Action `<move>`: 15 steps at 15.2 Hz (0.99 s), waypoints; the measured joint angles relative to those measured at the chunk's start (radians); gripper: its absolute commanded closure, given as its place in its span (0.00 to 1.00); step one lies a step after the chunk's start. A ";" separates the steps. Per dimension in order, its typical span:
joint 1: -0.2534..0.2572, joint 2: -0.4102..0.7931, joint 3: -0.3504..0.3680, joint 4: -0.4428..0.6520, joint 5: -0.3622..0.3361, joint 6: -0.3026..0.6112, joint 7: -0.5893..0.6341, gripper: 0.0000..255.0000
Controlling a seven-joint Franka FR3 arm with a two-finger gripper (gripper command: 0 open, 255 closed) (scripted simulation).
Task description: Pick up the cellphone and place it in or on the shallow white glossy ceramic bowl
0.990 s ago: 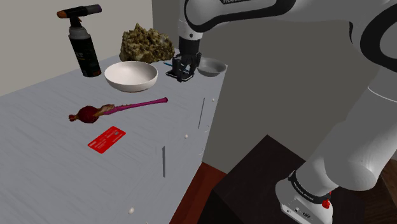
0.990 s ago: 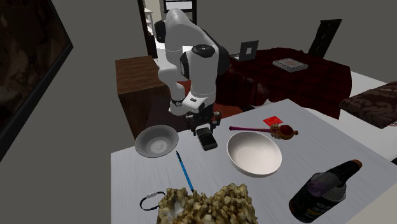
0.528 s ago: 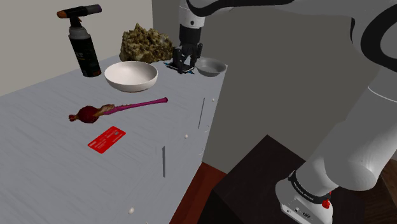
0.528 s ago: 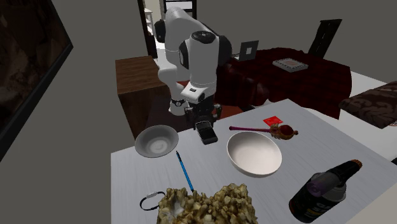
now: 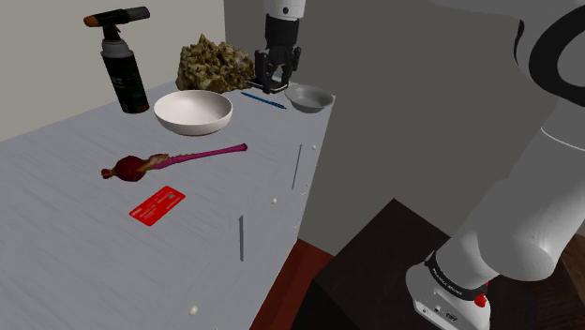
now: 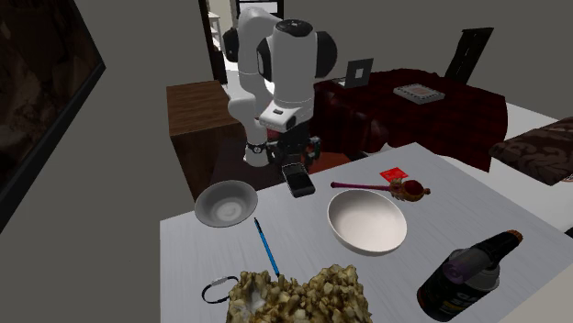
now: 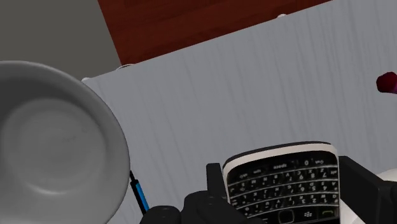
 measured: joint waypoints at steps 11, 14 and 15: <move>-0.116 -0.052 -0.088 -0.038 0.017 -0.015 -0.203 1.00; -0.155 -0.052 -0.119 -0.035 0.021 -0.019 -0.273 1.00; -0.166 -0.052 -0.129 -0.037 0.022 -0.018 -0.294 1.00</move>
